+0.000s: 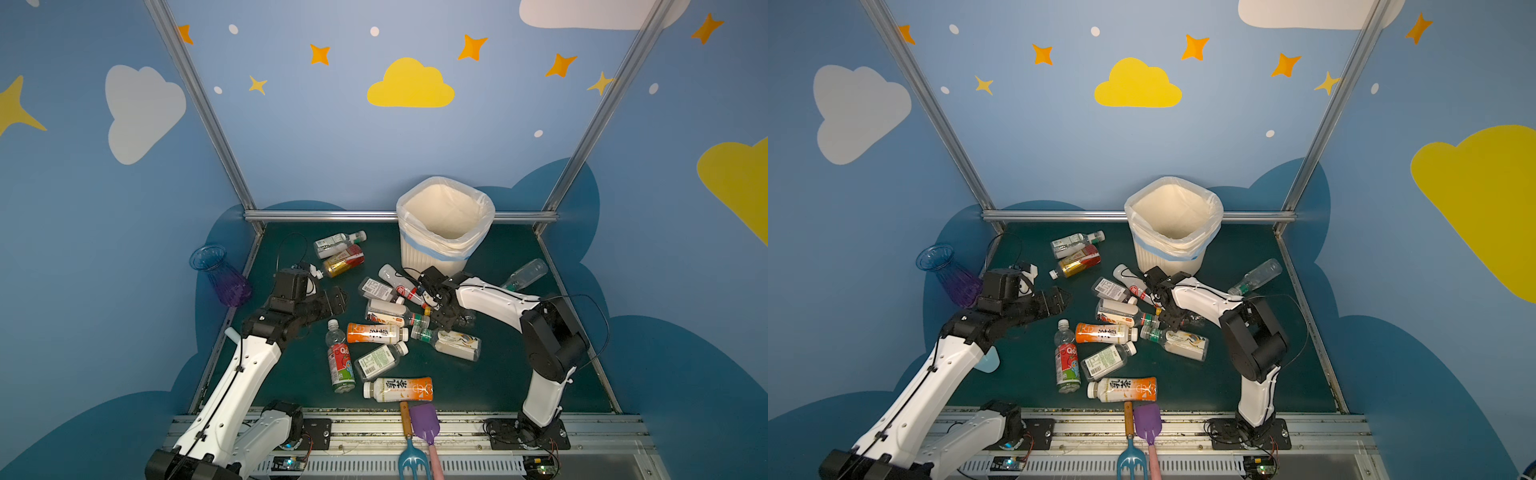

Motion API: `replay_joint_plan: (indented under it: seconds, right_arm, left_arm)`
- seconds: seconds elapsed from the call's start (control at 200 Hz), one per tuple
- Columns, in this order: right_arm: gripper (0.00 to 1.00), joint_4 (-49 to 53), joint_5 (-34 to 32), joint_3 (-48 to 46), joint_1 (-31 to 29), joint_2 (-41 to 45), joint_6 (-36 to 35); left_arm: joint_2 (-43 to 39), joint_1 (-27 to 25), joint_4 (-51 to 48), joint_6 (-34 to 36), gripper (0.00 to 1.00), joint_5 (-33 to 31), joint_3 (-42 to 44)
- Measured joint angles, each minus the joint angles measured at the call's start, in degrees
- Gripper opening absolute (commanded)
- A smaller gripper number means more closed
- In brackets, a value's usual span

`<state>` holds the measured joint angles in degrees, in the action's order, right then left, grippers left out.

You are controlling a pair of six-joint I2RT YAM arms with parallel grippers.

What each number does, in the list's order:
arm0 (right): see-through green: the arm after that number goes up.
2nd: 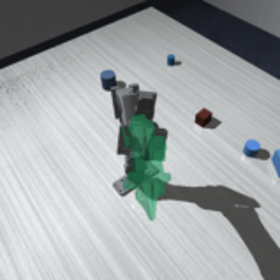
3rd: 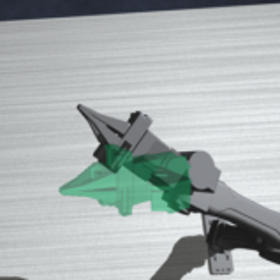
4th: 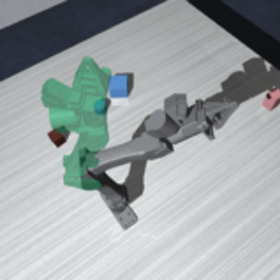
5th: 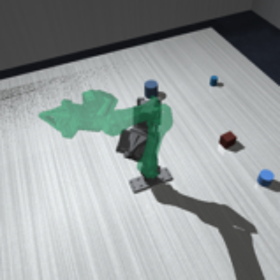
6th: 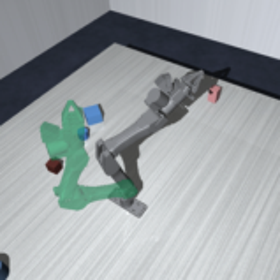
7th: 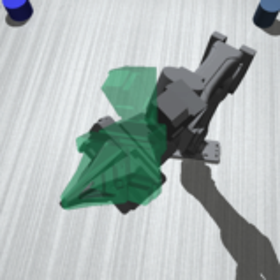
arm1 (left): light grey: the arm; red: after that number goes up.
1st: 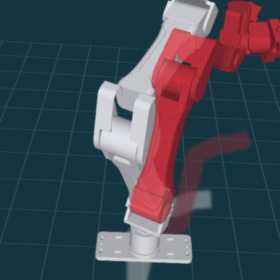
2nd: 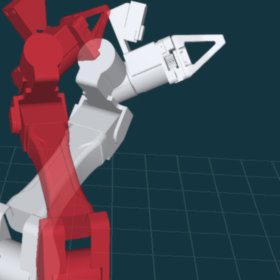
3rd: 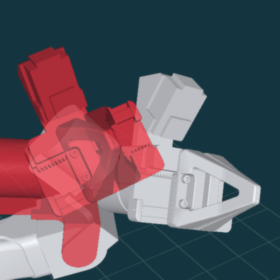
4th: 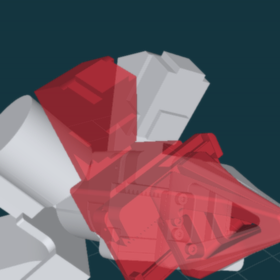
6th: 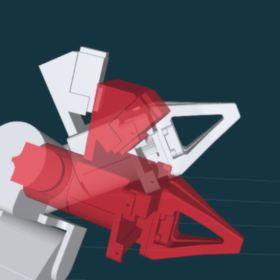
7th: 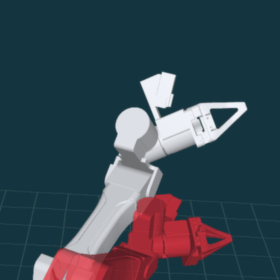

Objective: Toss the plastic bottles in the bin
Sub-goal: 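Lower the right gripper around the yellow-cap Coca-Cola bottle, then close the right gripper on the yellow-cap Coca-Cola bottle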

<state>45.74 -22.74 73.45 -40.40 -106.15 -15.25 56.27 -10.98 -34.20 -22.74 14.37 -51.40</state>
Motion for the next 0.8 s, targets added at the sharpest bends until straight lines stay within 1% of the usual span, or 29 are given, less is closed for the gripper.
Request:
replay_joint_plan:
  seconds: [0.16, 0.305, 0.551, 0.666, 0.801]
  right_arm:
    - [0.75, -0.52, -0.33, 0.59, 0.00, -1.20, -0.09]
    - [0.65, -0.50, -0.39, 0.59, 0.00, -1.51, 0.04]
    - [0.58, -0.42, -0.76, 0.59, -0.24, -0.98, 0.48]
    - [0.57, -0.15, -1.01, 0.46, -1.05, 1.27, 0.96]
    - [0.56, 0.90, -1.88, 0.46, -2.67, 6.49, 1.53]
  left_arm:
    - [-0.20, 0.11, 0.00, 0.00, 1.00, 0.20, 0.00]
    - [-0.24, 0.28, 0.00, 0.02, 1.00, 0.35, 0.00]
    - [-0.24, 0.61, 0.00, 0.02, 1.00, 0.37, 0.00]
    - [-0.24, 0.63, 0.00, 0.02, 1.00, 0.39, 0.00]
    - [-0.26, 0.66, -0.15, 0.02, 1.00, 0.39, 0.00]
